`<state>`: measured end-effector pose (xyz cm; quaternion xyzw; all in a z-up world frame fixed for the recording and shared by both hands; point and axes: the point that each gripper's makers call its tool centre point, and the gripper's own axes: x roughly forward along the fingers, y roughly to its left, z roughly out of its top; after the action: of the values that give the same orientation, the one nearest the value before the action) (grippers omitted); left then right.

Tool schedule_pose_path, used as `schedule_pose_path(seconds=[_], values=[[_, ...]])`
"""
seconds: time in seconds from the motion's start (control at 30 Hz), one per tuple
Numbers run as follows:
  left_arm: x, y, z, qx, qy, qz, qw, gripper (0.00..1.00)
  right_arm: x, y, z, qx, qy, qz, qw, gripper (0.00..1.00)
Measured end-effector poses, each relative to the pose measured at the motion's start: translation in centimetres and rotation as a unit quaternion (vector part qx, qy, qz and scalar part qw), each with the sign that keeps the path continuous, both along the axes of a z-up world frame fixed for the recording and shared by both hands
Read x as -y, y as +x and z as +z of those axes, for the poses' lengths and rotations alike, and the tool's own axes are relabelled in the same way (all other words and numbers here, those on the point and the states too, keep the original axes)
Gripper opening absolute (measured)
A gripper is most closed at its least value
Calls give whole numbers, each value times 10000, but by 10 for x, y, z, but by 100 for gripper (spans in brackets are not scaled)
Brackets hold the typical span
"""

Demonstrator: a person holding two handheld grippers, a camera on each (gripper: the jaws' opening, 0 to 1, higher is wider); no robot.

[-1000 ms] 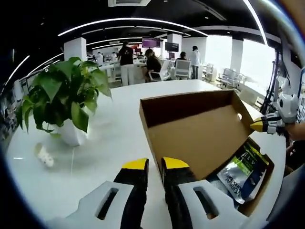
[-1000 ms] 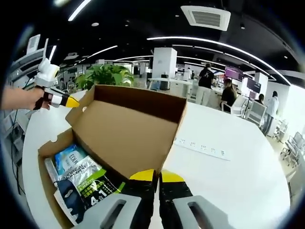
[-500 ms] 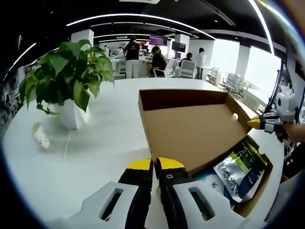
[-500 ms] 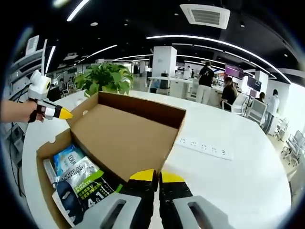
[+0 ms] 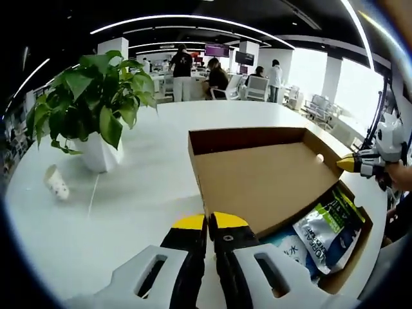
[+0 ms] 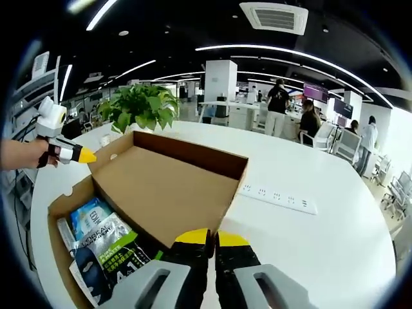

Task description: Operate the shoe box by opening the lid, removing the specified soft item, and placing it in the target area until the item is outside and the box remains undamaged.

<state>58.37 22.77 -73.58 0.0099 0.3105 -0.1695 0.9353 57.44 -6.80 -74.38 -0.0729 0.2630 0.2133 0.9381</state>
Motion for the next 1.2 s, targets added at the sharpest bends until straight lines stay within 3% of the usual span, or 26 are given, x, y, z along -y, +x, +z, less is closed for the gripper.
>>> schedule_pose_path(seconds=[0.43, 0.8, 1.2], values=[[-2, 7, -7, -164, -6, 153, 9997, 1, 0, 6, -6, -181, 8, -13, 9998, 0], [-5, 1, -10, -356, -11, 247, 9991, 1, -3, 13, -9, -310, -25, 27, 9995, 0], [0, -5, -14, -266, 180, 126, 9994, 5, -4, 9, -11, -367, -38, 55, 9993, 2]])
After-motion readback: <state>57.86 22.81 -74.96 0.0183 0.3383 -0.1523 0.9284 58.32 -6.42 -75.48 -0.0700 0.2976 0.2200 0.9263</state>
